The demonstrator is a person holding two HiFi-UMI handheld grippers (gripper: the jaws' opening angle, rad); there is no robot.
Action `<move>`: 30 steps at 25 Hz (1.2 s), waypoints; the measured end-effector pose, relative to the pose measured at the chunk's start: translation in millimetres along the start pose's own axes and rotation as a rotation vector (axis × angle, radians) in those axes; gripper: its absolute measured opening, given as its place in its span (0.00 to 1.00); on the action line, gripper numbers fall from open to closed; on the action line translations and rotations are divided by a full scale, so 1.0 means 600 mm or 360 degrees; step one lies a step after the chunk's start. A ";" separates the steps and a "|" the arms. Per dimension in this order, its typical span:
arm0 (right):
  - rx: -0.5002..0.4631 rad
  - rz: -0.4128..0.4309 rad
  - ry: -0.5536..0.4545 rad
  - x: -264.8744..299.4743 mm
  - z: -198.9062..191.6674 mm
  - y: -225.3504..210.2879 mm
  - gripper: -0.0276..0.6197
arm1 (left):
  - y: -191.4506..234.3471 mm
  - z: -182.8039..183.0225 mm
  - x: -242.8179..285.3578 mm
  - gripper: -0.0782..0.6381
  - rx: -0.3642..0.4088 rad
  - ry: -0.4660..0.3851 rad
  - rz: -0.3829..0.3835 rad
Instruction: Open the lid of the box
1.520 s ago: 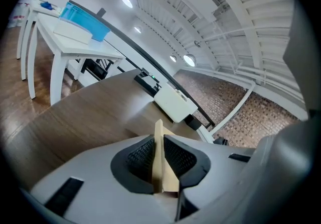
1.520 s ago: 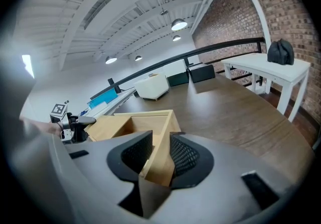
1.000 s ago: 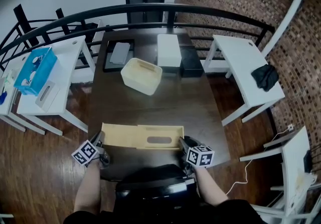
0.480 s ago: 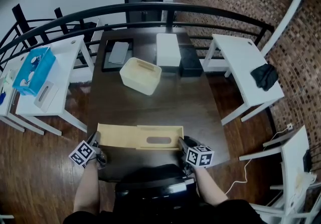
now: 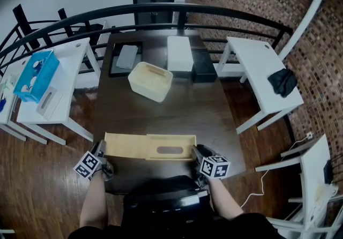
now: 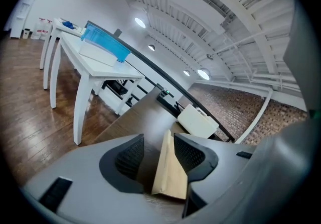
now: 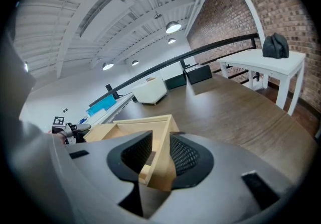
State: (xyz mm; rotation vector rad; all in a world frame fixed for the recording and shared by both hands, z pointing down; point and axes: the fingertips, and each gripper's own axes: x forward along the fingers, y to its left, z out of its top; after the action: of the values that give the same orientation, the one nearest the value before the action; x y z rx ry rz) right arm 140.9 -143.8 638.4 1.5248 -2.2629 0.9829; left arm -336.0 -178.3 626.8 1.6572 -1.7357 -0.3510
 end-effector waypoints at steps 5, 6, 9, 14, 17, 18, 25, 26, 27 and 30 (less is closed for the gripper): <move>0.0021 -0.0031 -0.0193 -0.051 0.072 -0.019 0.25 | -0.010 0.067 -0.035 0.37 0.0040 -0.0206 0.0002; 0.0024 -0.0045 -0.0258 -0.066 0.093 -0.026 0.25 | -0.022 0.082 -0.041 0.37 0.0068 -0.0250 -0.0029; 0.0036 -0.0054 -0.0486 -0.116 0.160 -0.043 0.25 | -0.082 0.125 -0.062 0.33 0.0211 -0.0368 -0.0150; 0.0070 0.0076 -0.0849 -0.192 0.239 -0.034 0.29 | -0.181 0.158 -0.082 0.24 0.0407 -0.0434 -0.0413; 0.0075 0.0084 -0.0984 -0.225 0.264 -0.031 0.28 | -0.241 0.161 -0.099 0.22 0.0448 -0.0447 -0.0581; 0.0061 0.0092 -0.1003 -0.231 0.270 -0.028 0.28 | -0.258 0.159 -0.107 0.22 0.0468 -0.0448 -0.0631; -0.0196 0.0224 -0.0937 -0.233 0.283 0.029 0.11 | -0.332 0.138 -0.138 0.14 0.0508 -0.0429 -0.0832; -0.0203 0.0213 -0.0937 -0.234 0.285 0.031 0.05 | -0.336 0.134 -0.141 0.14 0.0504 -0.0426 -0.0842; -0.0203 0.0203 -0.0939 -0.237 0.286 0.031 0.05 | -0.340 0.130 -0.144 0.14 0.0506 -0.0423 -0.0849; -0.0221 0.0176 -0.0956 -0.251 0.291 0.026 0.05 | -0.352 0.118 -0.157 0.14 0.0551 -0.0419 -0.0867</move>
State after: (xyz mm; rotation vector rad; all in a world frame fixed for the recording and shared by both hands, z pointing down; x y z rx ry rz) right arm 219.8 -143.5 421.4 1.8284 -2.7613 0.4009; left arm -226.6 -137.5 415.2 2.4336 -1.5605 -0.5614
